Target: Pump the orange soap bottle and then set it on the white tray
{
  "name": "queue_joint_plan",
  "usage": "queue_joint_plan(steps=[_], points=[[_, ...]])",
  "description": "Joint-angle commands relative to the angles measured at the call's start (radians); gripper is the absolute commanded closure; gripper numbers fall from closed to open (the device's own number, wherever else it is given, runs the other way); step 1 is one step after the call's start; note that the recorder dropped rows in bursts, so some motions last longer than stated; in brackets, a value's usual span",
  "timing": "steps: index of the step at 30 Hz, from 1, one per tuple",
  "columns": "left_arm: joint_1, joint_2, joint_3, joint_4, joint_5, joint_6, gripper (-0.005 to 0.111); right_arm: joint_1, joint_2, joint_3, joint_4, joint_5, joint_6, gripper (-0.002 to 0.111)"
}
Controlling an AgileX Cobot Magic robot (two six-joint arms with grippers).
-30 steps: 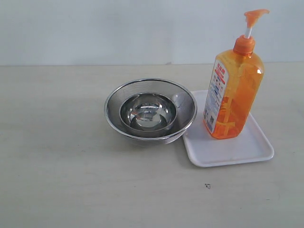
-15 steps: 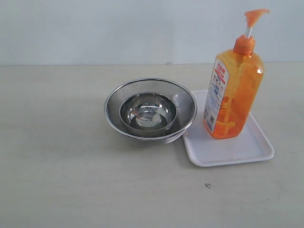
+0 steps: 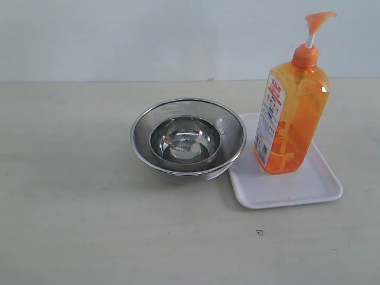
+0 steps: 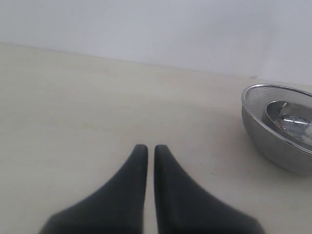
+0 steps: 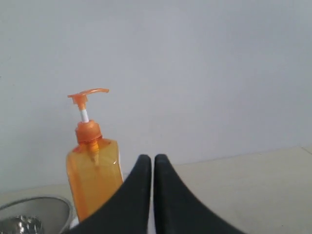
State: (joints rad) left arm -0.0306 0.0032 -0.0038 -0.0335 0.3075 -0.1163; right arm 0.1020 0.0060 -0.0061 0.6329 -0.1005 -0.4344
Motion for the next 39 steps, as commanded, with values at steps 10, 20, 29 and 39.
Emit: queue_joint_plan(steps=[10, 20, 29, 39], points=[[0.002, -0.003, 0.004, 0.003, -0.003, 0.005, 0.102, -0.002, -0.006, 0.006, -0.698, 0.391, 0.575, 0.108], [0.002, -0.003, 0.004, 0.003, -0.003, 0.005, 0.102, -0.002, -0.006, 0.006, -0.696, 0.444, 0.513, 0.108], [0.002, -0.003, 0.004, 0.003, -0.003, 0.005, 0.102, -0.002, -0.006, 0.006, -0.691, 0.458, 0.492, 0.108], [0.002, -0.003, 0.004, 0.003, -0.003, 0.005, 0.102, -0.002, -0.006, 0.006, -0.683, 0.456, 0.541, 0.108]])
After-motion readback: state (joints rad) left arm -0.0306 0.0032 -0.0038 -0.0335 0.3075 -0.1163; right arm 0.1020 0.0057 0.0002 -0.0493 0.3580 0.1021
